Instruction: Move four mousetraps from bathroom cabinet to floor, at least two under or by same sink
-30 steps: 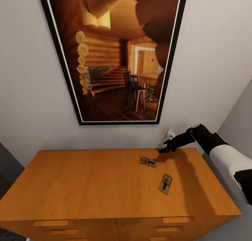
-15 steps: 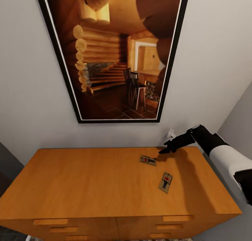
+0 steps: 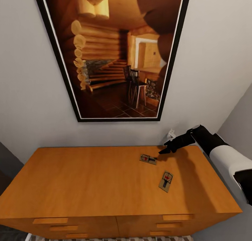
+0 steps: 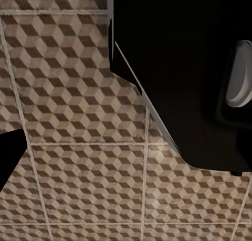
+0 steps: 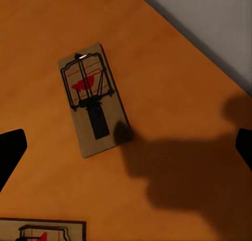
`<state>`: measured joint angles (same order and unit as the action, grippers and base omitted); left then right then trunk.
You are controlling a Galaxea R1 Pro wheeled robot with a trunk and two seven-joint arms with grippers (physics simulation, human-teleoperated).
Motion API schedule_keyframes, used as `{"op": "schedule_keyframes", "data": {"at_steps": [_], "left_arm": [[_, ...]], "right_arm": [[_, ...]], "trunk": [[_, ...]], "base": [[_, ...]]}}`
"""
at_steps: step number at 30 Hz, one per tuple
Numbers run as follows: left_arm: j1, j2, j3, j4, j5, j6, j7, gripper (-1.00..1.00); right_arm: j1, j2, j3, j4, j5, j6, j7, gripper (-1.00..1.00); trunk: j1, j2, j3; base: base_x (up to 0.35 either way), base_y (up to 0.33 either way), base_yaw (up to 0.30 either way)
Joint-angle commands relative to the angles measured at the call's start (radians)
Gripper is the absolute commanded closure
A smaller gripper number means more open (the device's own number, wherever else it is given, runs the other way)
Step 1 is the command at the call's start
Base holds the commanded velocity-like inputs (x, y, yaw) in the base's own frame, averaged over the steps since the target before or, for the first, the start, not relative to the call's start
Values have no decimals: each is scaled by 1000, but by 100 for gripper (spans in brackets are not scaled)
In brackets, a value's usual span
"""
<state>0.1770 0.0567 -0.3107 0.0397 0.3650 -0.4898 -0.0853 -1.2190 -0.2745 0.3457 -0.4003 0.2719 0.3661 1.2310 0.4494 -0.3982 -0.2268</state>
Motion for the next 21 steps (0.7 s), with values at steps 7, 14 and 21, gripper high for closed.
{"op": "schedule_keyframes", "data": {"at_steps": [7, 14, 21], "left_arm": [[-1, 0, -4, 2, 11, -4, -8, -100], [-1, 0, -4, 2, 11, -4, -8, -100], [-1, 0, -4, 0, 11, -4, -10, -100]], "right_arm": [[0, 24, 1, -1, 2, -7, 2, -100], [1, 71, 2, 21, 4, -32, 0, -100], [1, 90, 2, 26, 19, -37, -84, -100]], "trunk": [[1, -2, -2], [1, -2, -2], [1, -2, -2]], "base": [[0, 0, 0], [0, 0, 0], [0, 0, 0]]}}
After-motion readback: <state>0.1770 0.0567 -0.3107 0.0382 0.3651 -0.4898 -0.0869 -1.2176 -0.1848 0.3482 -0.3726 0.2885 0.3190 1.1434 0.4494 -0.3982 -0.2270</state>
